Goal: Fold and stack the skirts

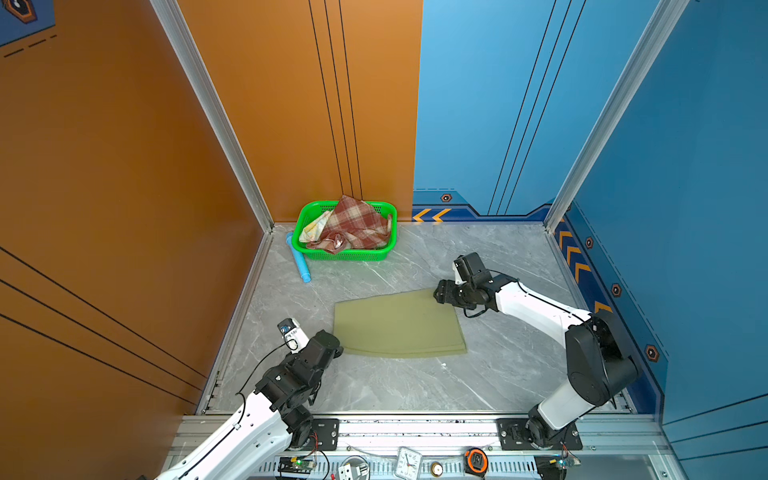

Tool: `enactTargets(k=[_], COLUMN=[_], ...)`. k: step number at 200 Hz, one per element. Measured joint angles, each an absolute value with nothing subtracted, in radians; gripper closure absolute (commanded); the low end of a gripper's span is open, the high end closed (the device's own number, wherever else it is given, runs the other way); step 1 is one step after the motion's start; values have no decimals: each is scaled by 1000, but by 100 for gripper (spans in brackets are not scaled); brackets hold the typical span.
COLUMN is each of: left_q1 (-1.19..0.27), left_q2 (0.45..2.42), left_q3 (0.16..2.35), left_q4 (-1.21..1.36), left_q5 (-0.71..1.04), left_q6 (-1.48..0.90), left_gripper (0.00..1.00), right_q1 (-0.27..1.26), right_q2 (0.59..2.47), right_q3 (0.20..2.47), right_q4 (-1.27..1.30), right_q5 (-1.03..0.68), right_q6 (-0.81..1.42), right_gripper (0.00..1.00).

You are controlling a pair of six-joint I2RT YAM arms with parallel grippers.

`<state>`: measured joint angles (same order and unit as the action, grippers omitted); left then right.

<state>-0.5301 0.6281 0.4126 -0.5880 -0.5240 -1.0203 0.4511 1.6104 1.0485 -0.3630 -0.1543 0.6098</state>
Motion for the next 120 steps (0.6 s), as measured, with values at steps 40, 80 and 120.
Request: enactTargets(k=[40,80,120], left_q1=[-302,-167,-135], left_q2=[868,1015,1180], left_q3=[525,604,685], left_q4=[-542,-538,-535], left_q5=[-138,71,167], left_q6=[-815,-688,-585], left_gripper=[22,21,20], right_q1=[391,378,352], right_q2=[1576,1575,1575], right_q3=[979,959,936], right_q4=[-376,-375,-375], right_q5=[-163,-179,-191], right_q6=[609,601,598], right_gripper=[26,26,28])
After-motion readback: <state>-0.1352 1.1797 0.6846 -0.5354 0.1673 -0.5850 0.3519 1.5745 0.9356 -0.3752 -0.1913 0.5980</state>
